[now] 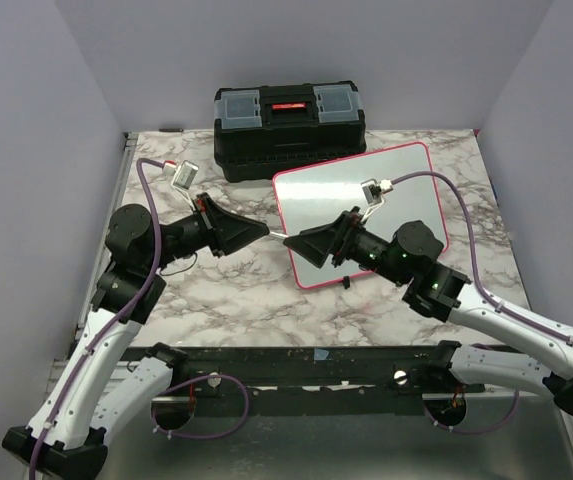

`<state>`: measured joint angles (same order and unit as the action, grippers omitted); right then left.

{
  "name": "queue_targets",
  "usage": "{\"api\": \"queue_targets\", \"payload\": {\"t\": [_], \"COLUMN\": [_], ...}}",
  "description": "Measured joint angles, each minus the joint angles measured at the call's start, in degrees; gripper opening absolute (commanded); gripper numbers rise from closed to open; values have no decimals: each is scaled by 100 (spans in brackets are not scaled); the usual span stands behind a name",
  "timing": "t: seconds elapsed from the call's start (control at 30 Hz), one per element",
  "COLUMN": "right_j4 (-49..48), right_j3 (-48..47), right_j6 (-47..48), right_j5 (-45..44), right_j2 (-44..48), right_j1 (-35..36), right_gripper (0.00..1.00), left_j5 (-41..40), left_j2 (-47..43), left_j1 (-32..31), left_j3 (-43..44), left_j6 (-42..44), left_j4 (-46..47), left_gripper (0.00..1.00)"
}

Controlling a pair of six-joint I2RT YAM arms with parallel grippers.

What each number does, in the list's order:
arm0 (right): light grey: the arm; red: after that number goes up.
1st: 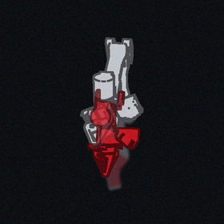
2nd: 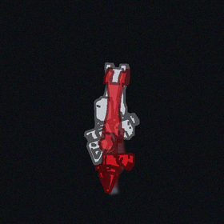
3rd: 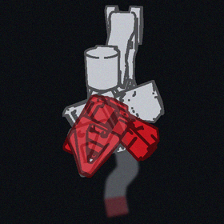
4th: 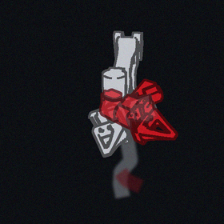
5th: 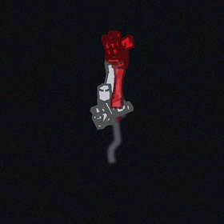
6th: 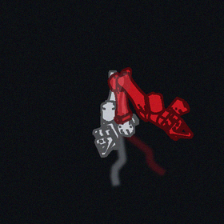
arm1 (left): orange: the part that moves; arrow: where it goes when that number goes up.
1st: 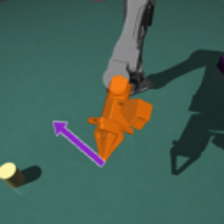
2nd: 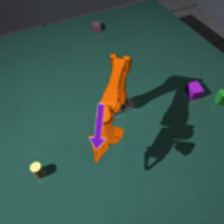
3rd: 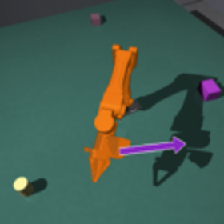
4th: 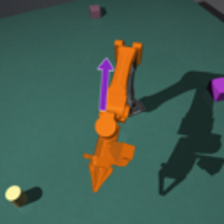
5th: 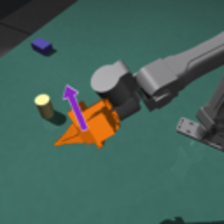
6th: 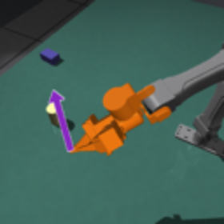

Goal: Write a sentence on the whiteboard
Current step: Open the pen cap from the whiteboard marker.

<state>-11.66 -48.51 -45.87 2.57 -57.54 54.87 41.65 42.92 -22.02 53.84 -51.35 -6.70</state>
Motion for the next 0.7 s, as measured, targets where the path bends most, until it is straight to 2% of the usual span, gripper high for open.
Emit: {"api": "queue_targets", "payload": {"t": [0.17, 0.37, 0.57, 0.7], "right_j4": [-1023, -1840, -2245, -2345], "right_j3": [380, 409, 348, 282], "right_j6": [-535, -857, -1036, -1119], "right_j5": [590, 966, 1239, 1342], "right_j2": [44, -85, -420, -577], "right_j1": [-214, -251, -262, -284], "right_gripper": [90, 71, 54, 50], "left_j5": [17, 15, 7, -11], "left_j2": [81, 81, 111, 142], "left_j1": [0, 0, 0, 0], "left_j3": [-66, -229, -444, -459], "left_j6": [-555, -940, -1178, -1224], "left_j4": [619, 1143, 1480, 1596], "left_gripper": [0, 0, 0, 0]}}
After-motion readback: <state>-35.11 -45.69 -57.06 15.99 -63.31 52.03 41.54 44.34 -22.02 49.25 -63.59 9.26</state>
